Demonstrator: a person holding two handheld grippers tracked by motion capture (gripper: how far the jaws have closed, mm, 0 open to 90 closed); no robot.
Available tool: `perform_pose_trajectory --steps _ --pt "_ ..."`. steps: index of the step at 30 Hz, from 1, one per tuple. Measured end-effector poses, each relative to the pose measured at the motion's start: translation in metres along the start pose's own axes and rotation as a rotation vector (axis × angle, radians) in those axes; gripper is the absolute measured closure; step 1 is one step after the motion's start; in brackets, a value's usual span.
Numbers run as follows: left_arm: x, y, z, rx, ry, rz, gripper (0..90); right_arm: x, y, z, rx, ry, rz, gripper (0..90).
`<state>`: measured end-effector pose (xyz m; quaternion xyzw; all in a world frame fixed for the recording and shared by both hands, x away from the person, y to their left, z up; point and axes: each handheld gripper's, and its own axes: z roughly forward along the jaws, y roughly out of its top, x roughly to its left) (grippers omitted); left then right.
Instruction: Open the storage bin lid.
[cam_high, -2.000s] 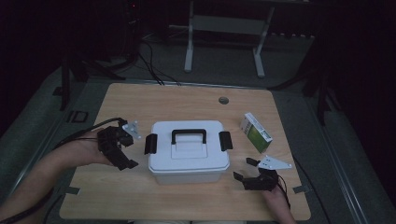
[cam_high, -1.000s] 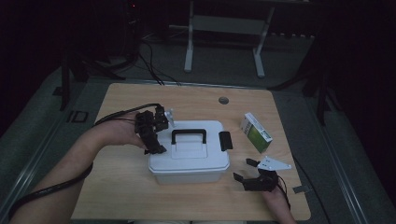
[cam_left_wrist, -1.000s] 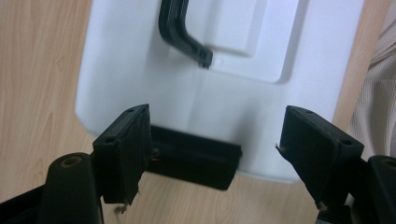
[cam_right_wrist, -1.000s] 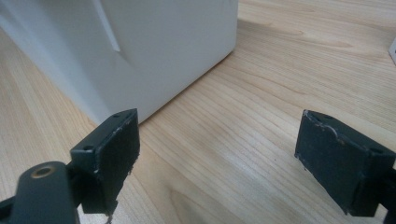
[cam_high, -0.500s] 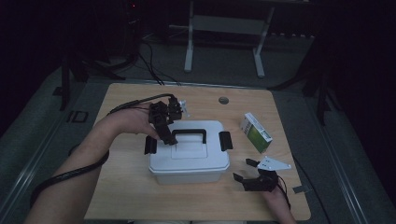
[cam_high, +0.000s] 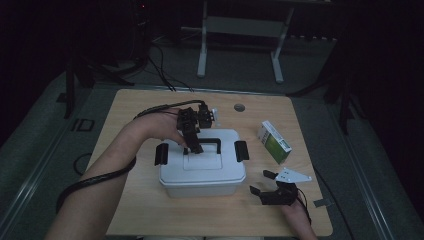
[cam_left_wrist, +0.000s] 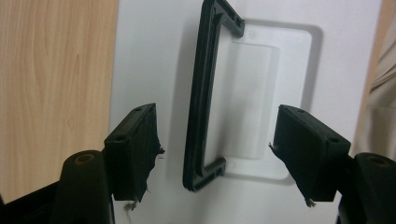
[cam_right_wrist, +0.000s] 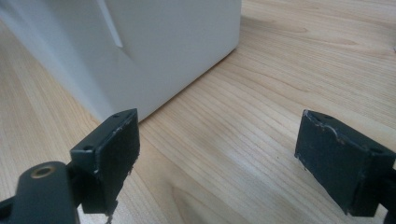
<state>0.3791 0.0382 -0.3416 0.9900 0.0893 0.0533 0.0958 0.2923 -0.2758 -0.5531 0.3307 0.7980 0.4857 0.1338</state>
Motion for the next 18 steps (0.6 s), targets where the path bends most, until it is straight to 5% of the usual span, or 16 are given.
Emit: perform_pose_trajectory --steps 13,18 --pt "0.005 0.015 0.005 0.047 -0.041 0.074 48.7 0.0 0.0 -0.001 -0.002 0.006 -0.003 13.6" --pt "0.012 0.019 0.012 0.084 -0.048 0.071 54.7 0.002 0.0 -0.001 -0.003 0.007 -0.009 13.6"
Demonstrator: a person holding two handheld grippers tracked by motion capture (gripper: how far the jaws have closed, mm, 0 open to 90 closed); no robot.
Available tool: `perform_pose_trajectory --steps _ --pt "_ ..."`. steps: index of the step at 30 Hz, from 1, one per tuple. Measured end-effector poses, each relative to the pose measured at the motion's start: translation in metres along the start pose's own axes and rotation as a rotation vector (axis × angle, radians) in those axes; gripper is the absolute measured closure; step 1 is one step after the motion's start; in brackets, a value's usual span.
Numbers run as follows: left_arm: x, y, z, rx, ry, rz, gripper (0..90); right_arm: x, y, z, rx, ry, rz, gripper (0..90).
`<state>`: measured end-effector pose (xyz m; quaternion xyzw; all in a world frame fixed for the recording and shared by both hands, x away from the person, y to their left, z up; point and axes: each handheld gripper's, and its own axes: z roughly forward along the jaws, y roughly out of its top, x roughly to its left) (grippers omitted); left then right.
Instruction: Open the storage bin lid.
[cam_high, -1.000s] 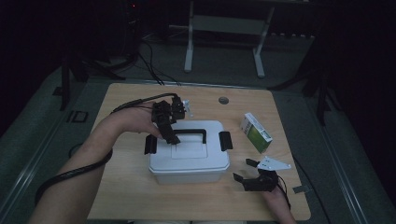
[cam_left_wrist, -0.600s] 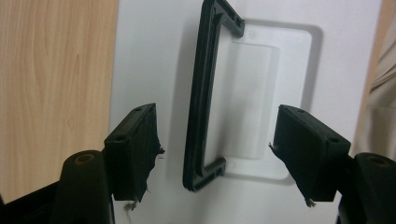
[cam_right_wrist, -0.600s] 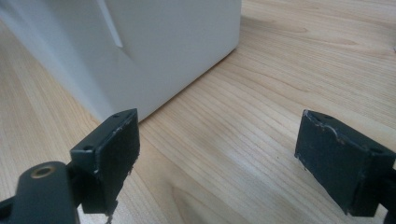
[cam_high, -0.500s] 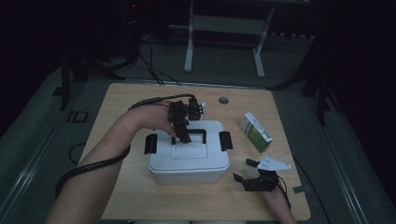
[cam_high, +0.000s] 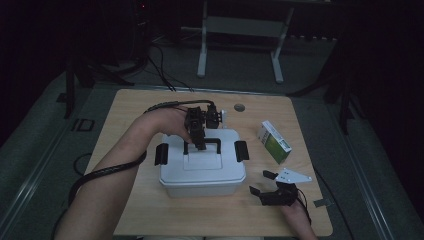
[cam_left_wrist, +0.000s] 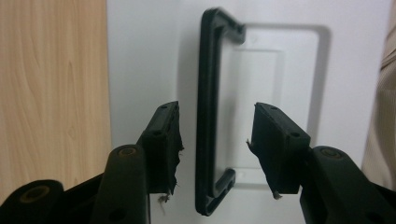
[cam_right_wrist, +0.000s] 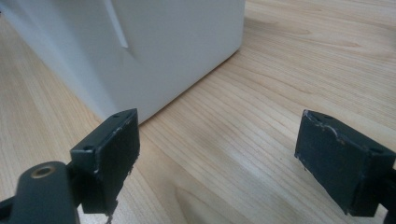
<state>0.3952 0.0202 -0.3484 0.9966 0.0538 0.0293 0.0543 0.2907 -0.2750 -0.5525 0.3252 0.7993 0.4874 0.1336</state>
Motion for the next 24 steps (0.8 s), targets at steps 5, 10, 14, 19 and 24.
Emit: perform_pose_trajectory --steps 5,10,14,19,24 --pt "0.0 0.005 0.004 0.029 -0.019 0.0 63.2 0.0 0.0 0.0 -0.001 0.004 -0.004 13.7" --pt "0.001 0.009 0.008 0.048 -0.024 -0.001 68.6 0.0 -0.001 0.0 -0.003 0.008 -0.003 13.7" --pt "0.001 0.009 0.011 0.056 -0.019 -0.002 70.4 0.0 -0.001 0.0 0.001 0.008 -0.007 13.7" --pt "-0.001 0.009 0.012 0.061 -0.015 0.009 77.2 0.001 -0.002 0.001 0.005 0.007 -0.008 13.7" --pt "-0.001 0.01 0.013 0.072 -0.044 0.003 81.0 0.0 -0.002 0.001 0.005 0.004 -0.005 13.7"
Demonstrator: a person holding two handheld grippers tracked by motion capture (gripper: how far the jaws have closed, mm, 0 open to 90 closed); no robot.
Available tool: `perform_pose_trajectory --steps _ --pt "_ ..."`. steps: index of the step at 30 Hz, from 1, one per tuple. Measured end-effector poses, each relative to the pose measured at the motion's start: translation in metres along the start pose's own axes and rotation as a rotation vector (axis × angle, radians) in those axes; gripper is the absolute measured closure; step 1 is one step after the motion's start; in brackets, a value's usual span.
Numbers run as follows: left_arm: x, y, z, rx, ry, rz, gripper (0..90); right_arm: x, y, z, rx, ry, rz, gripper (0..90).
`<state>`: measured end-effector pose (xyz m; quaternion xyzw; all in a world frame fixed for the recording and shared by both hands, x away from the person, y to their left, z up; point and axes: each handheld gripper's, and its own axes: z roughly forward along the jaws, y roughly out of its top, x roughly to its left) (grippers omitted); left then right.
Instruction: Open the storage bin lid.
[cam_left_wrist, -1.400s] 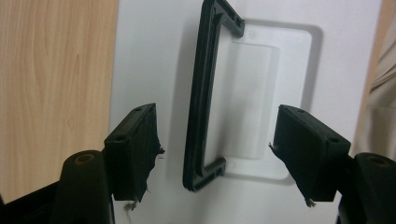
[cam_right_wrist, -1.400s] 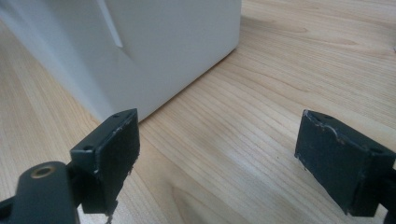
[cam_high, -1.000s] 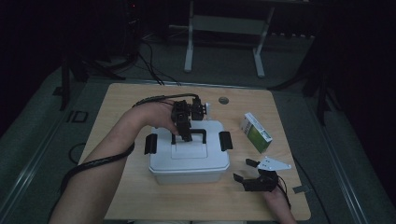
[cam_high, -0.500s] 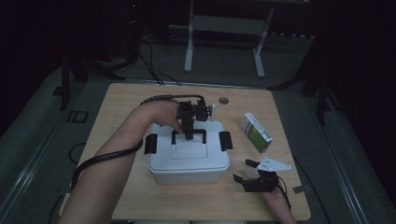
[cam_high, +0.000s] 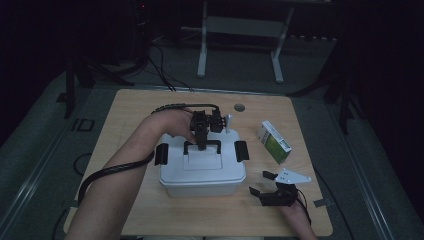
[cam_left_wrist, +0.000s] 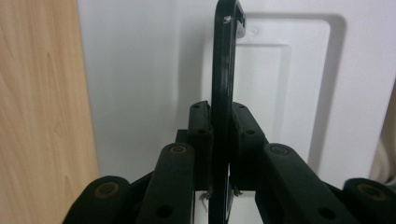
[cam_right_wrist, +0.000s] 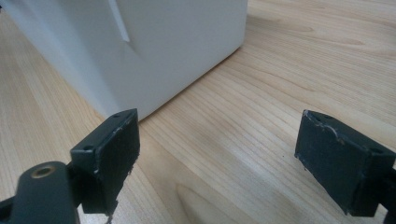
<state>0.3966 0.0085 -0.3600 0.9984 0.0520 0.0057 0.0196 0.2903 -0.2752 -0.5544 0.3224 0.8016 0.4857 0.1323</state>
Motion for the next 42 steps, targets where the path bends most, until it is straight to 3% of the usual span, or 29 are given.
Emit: perform_pose_trajectory --steps 8,12,33,42 --pt "-0.003 0.003 -0.001 0.026 -0.028 0.011 83.3 0.0 0.0 0.0 0.001 0.005 0.003 13.7" --pt "-0.004 0.003 -0.004 0.015 -0.033 0.015 83.5 0.0 0.0 0.0 0.0 0.01 0.006 13.7" --pt "-0.014 -0.009 -0.039 -0.052 0.017 0.007 83.5 -0.001 0.0 0.001 0.005 0.005 0.012 13.7" --pt "-0.017 -0.021 -0.045 -0.045 0.032 -0.01 83.5 0.0 0.0 0.001 0.006 0.003 0.01 13.7"
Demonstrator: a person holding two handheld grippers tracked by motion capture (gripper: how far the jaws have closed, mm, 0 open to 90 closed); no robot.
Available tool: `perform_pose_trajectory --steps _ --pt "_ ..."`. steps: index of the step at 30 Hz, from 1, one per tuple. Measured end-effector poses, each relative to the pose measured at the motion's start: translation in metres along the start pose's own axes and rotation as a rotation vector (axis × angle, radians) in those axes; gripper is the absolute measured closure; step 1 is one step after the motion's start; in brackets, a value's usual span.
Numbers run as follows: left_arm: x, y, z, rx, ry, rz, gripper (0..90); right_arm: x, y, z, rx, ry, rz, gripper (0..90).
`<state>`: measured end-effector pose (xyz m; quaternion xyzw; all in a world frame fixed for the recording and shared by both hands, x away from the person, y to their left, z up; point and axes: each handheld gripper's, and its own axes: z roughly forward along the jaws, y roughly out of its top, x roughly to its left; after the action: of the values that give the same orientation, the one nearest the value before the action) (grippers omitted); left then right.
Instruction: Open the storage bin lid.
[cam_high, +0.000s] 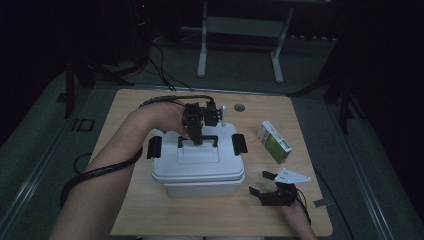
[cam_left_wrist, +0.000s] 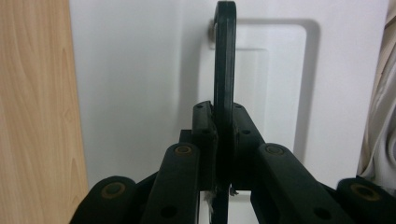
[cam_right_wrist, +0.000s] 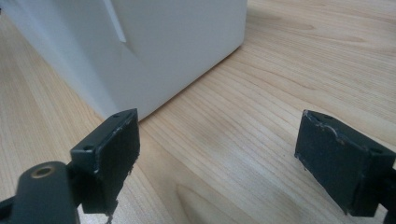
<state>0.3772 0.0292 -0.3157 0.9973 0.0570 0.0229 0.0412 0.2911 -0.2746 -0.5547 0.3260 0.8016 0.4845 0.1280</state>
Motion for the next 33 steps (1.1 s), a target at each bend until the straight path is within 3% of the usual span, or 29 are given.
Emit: perform_pose_trajectory --steps 20,25,33 --pt "0.0 -0.04 -0.015 -0.047 0.035 -0.058 83.3 0.001 0.0 0.0 0.003 -0.003 -0.004 13.7" --pt "0.002 -0.052 -0.02 -0.074 0.053 -0.09 83.4 0.0 0.0 0.0 -0.002 -0.007 -0.001 13.7" --pt "0.001 -0.074 -0.025 -0.073 0.058 -0.128 83.4 0.0 0.0 0.0 0.0 -0.008 0.001 13.7"
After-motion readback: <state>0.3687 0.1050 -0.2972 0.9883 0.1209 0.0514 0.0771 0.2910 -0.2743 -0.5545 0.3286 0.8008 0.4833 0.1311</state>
